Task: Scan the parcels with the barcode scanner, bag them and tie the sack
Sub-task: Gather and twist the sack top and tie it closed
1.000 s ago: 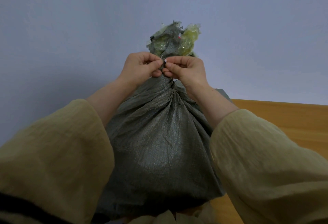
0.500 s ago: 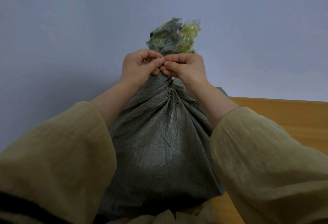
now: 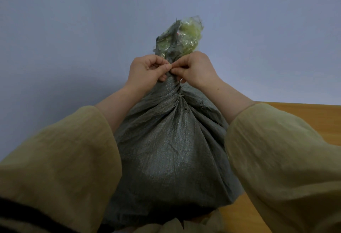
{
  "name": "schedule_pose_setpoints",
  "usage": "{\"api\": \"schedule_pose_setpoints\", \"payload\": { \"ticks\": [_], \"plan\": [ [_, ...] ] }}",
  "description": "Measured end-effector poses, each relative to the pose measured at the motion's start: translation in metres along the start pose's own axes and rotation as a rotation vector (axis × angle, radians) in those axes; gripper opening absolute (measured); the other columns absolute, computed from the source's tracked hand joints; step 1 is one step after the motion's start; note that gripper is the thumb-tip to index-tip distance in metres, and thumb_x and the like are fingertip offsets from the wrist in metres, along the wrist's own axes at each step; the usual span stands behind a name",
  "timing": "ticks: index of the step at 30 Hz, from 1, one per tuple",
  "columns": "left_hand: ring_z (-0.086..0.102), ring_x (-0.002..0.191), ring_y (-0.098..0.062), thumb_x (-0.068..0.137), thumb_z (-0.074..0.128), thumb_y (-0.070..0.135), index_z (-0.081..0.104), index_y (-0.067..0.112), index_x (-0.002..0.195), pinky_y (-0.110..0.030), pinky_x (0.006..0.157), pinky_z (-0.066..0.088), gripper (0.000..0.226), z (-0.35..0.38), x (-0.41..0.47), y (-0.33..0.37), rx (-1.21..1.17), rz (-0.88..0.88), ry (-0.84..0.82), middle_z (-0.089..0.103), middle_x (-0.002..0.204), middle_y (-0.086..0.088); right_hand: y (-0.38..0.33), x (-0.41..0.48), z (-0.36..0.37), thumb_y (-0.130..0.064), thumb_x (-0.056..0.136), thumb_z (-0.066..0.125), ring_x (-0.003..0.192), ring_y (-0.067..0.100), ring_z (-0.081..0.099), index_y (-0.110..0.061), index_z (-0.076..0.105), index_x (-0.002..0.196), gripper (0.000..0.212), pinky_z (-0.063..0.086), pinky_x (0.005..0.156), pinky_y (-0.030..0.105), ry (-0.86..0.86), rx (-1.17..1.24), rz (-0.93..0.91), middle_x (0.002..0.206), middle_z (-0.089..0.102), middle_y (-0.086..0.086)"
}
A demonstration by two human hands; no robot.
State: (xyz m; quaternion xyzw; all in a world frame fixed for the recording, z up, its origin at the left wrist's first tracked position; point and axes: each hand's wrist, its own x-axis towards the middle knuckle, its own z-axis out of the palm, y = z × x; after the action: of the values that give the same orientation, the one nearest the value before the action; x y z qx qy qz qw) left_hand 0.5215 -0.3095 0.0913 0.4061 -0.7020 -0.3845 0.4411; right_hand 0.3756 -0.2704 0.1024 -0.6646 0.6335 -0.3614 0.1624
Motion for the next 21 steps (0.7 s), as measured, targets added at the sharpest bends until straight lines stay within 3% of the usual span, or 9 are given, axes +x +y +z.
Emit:
{"api": "schedule_pose_setpoints", "payload": {
  "ticks": [2,5,8,12,21],
  "plan": [
    [0.061,0.053,-0.006,0.079,0.072,0.004,0.068,0.002,0.085,-0.021,0.063,0.056,0.007,0.0,-0.001,0.002,-0.059,-0.03,-0.019,0.065,0.069,-0.007,0.003,-0.002,0.004,-0.012,0.087,0.066,0.067,0.017,0.068,-0.007,0.074,0.095,0.012,0.057,0.079,0.036,0.044,0.123,0.056,0.074,0.071,0.007],
    [0.066,0.066,-0.01,0.073,0.076,-0.001,0.067,0.004,0.086,-0.022,0.072,0.058,0.016,-0.002,0.0,0.005,-0.177,-0.132,-0.063,0.067,0.078,-0.009,0.009,-0.005,0.008,-0.005,0.085,0.068,0.055,0.009,0.064,0.003,0.07,0.097,0.014,0.06,0.069,0.028,0.11,0.43,0.19,0.067,0.066,0.004],
    [0.068,0.075,-0.013,0.073,0.071,-0.006,0.067,0.006,0.089,-0.024,0.079,0.057,0.021,-0.005,0.002,0.004,-0.292,-0.217,-0.122,0.068,0.083,-0.008,0.01,-0.007,0.008,0.003,0.085,0.066,0.049,0.006,0.062,0.007,0.068,0.095,0.011,0.058,0.063,0.023,0.131,0.581,0.224,0.066,0.065,0.008],
    [0.071,0.075,-0.015,0.082,0.063,-0.007,0.066,-0.001,0.091,-0.021,0.073,0.057,0.012,-0.006,0.003,0.005,-0.396,-0.254,-0.139,0.07,0.085,-0.011,0.009,-0.01,0.007,0.005,0.083,0.066,0.05,0.006,0.062,0.0,0.069,0.082,0.006,0.057,0.062,0.02,0.128,0.675,0.218,0.066,0.065,0.008],
    [0.067,0.063,-0.005,0.085,0.064,-0.001,0.067,-0.001,0.093,-0.014,0.065,0.055,0.009,0.0,0.004,0.01,-0.177,-0.169,-0.129,0.067,0.082,-0.008,0.011,-0.013,0.011,0.002,0.083,0.067,0.05,0.007,0.063,-0.007,0.068,0.076,0.012,0.057,0.062,0.021,0.172,0.71,0.218,0.063,0.065,0.006]
  ]
}}
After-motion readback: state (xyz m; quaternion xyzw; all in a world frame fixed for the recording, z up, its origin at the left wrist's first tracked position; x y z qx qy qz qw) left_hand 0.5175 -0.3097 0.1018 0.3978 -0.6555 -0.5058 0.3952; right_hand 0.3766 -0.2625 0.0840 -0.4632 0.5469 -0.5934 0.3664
